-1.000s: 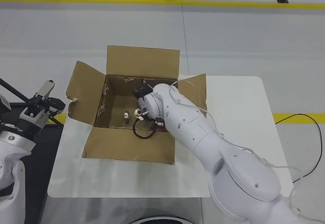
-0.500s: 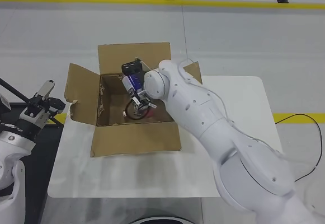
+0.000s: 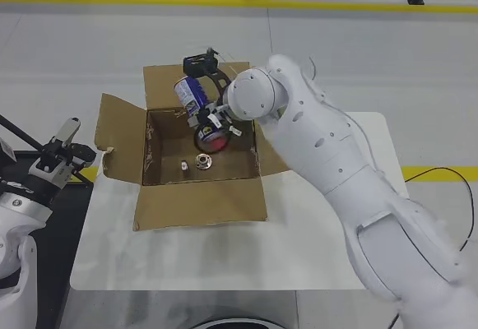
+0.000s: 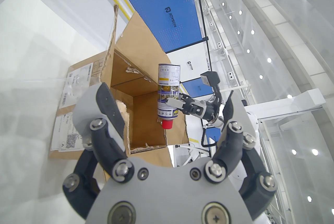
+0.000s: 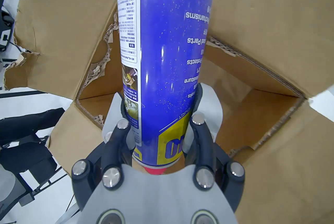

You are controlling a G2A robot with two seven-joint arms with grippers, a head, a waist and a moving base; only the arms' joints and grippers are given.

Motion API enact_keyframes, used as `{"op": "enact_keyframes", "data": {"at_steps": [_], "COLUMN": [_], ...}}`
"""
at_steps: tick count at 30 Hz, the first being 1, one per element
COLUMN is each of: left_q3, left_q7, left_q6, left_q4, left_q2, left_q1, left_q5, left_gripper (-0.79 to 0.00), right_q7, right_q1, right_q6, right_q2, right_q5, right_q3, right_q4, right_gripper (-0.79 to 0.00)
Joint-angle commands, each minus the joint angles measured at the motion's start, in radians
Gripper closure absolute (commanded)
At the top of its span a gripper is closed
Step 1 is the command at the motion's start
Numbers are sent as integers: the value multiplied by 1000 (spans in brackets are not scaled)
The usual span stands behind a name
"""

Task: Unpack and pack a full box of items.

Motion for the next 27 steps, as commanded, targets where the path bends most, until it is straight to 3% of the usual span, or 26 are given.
{"op": "enact_keyframes", "data": {"at_steps": [1,8,14,18,27], "left_q3": [0,-25,-105,-165,-165], "left_q7": [0,-73,-199,-277,-277], "left_q6": [0,-62,-61,-34,-34], "left_q4": [0,8,16,-2,-2], "left_q2": [0,5,20,28,28], "left_q1": [0,16,16,34,34], "left_q5": [0,-67,-116,-143,-143], "left_gripper": [-785,-785,-785,-785,-785], "right_q7": [45,304,395,410,410], "right_q1": [-41,-354,-536,-575,-575], "right_q6": [49,120,106,115,115], "right_q2": [42,197,244,252,252], "right_q5": [-57,-313,-394,-410,-410], "right_q3": [58,370,526,543,543], "right_q4": [-126,-760,-1060,-1123,-1123], "right_gripper": [0,0,0,0,0]}}
